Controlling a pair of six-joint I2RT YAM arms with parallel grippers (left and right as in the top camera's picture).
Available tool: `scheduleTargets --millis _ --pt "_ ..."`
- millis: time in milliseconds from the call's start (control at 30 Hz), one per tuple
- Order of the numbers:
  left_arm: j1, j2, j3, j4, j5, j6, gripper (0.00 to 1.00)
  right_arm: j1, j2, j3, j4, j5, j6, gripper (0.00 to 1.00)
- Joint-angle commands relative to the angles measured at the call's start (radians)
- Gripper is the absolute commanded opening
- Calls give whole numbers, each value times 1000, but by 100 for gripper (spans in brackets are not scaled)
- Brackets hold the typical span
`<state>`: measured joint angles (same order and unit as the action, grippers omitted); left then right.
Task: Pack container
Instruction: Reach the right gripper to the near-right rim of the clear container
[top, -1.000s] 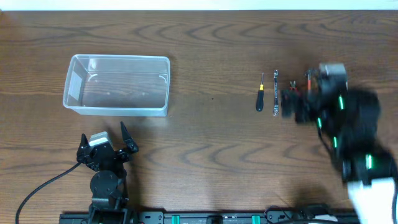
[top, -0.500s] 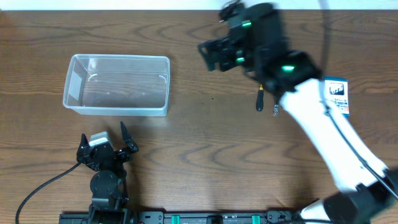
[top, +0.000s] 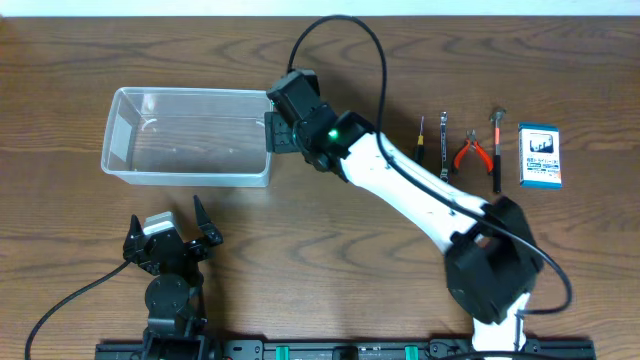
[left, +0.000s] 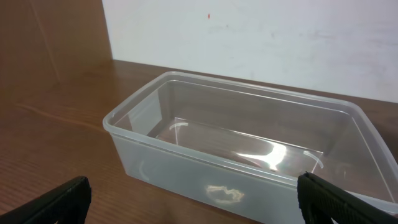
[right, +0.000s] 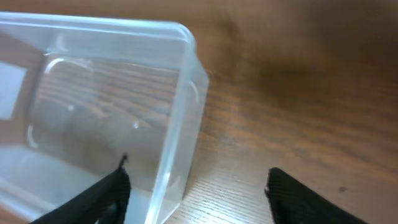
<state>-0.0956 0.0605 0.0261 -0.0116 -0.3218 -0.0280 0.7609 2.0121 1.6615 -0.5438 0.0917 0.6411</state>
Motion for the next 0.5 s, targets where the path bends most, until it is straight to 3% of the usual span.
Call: scheduleTargets --millis 0,200,467 --pt "-3 -4 -22 -29 -20 2 98 0 30 19 5 -10 95 62" --pt "-3 -4 -22 -29 -19 2 98 27 48 19 30 -10 156 59" --pt "-3 -4 -22 -29 -20 2 98 98 73 19 62 98 220 67"
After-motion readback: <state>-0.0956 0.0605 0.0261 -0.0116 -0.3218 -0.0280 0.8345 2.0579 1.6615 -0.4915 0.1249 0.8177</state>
